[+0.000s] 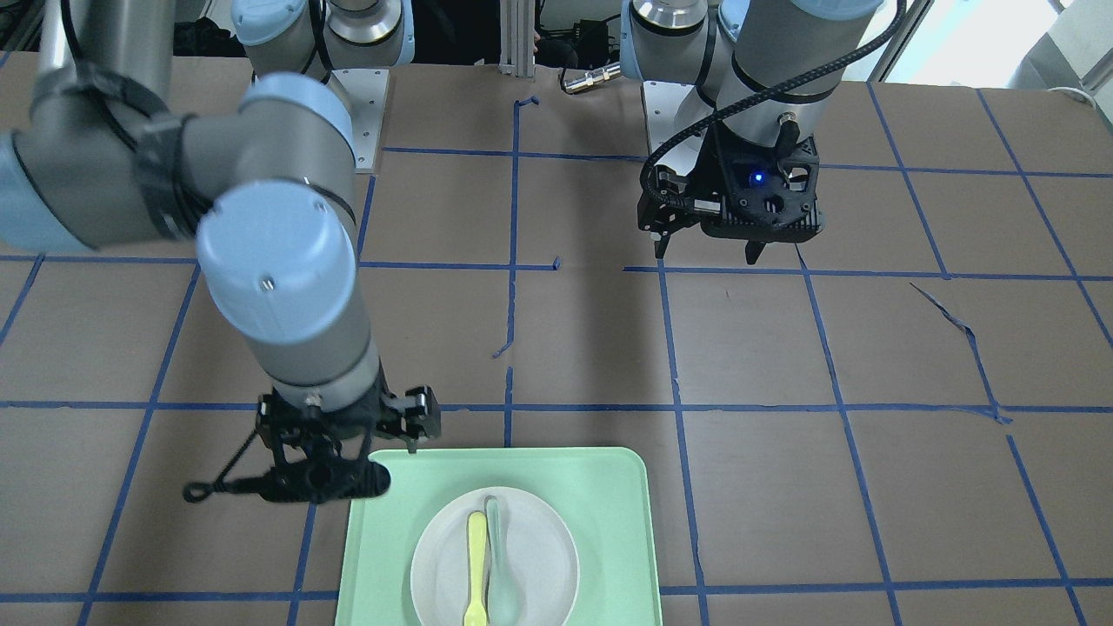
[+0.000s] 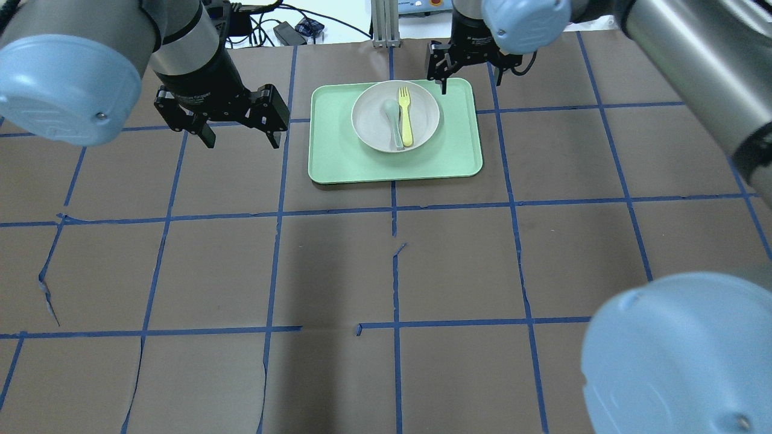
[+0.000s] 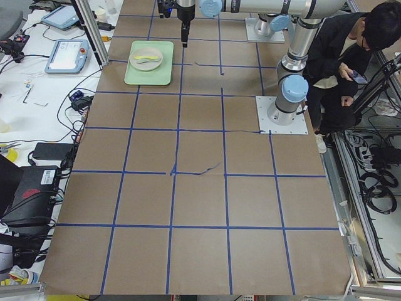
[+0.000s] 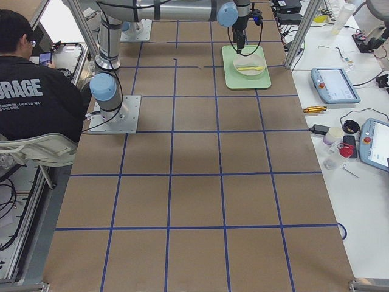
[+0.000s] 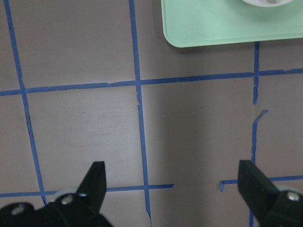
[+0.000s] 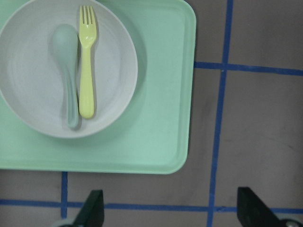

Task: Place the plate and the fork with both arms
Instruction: 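Move the right gripper over the plate and grasp the yellow fork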

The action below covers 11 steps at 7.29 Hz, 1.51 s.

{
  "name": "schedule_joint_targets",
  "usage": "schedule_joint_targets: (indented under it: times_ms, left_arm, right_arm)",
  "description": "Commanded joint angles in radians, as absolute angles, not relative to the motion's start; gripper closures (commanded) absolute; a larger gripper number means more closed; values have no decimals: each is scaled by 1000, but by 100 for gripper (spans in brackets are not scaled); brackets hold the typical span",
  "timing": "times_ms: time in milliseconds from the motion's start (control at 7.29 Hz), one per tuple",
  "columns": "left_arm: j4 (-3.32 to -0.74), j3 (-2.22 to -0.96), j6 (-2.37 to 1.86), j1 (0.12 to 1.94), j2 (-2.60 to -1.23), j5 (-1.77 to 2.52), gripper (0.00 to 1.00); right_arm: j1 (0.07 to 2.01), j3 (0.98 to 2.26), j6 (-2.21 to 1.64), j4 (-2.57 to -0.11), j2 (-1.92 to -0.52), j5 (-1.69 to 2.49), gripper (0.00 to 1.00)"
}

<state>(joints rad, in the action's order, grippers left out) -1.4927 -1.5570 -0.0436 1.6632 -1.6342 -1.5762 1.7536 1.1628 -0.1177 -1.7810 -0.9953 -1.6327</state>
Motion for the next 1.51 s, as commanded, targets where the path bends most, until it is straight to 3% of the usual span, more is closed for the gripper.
schedule_joint_targets:
  times_ms: [0, 137, 275, 549, 1373]
  left_arm:
    - [-1493, -1563, -41, 1664, -1637, -1574, 0]
    - [-1493, -1566, -41, 1664, -1638, -1574, 0]
    - [-1493, -1568, -41, 1663, -1635, -1574, 0]
    - [-1493, -1569, -40, 1663, -1638, -1575, 0]
    - [-1493, -1571, -38, 1661, -1641, -1578, 0]
  right_arm:
    - [1796, 1103, -151, -1903, -833, -1629, 5]
    - [1804, 1104, -96, -1911, -813, -1574, 6]
    - [1804, 1103, -19, -1964, -760, -1565, 13]
    - [1804, 1103, -29, -1986, -742, -1571, 47]
    - [1804, 1103, -87, -2094, -692, -1519, 50]
